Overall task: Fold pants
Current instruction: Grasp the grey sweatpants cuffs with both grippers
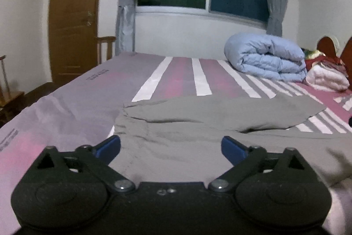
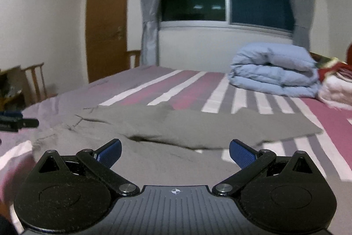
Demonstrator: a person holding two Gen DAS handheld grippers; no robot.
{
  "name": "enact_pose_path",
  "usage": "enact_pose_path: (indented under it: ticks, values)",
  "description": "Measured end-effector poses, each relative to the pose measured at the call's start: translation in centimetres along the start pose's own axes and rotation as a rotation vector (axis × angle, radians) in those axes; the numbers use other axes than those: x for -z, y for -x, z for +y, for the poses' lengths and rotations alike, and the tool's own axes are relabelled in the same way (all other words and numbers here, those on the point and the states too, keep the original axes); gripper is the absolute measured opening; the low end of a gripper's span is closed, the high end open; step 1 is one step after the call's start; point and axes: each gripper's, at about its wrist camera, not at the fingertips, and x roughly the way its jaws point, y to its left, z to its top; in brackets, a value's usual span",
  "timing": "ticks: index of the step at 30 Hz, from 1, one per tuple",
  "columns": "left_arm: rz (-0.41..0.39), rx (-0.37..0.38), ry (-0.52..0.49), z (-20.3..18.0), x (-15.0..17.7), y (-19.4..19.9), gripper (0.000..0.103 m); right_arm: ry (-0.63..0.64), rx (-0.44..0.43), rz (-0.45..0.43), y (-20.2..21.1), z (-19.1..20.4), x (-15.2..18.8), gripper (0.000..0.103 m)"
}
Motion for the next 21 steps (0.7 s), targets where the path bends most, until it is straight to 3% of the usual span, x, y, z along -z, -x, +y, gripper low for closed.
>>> enact_pose_path:
  ticks: [1, 4, 6, 12, 17, 21]
  values:
    - [0.015, -0.001, -0.021, 1.0, -0.5, -1.1, 0.076, 0.015, -0.012, 0.005, -1.4, -0.1, -0.5, 0.103]
    - [0.067, 0.004, -0.052, 4.1, -2.1, -5.1, 0.062, 0.064, -0.050, 0.016, -5.7, -0.5, -2.1, 0.100]
    - [0.113, 0.023, -0.027, 6.4, -3.0, -8.3, 0.051, 0.086, -0.080, 0.045, -9.4, -1.0, -3.3, 0.063]
    - [0.261, 0.048, -0.043, 10.3, -4.5, -19.0, 0.043, 0.126, -0.139, 0.118, -20.8, -2.2, -5.8, 0.061]
    - [0.309, 0.101, -0.073, 11.7, -5.6, -25.6, 0.054, 0.167, -0.155, 0.186, -30.7, -3.3, -7.3, 0.061]
    - [0.329, 0.160, -0.061, 12.2, -5.7, -28.8, 0.054, 0.210, -0.210, 0.216, -36.0, -3.7, -7.6, 0.062]
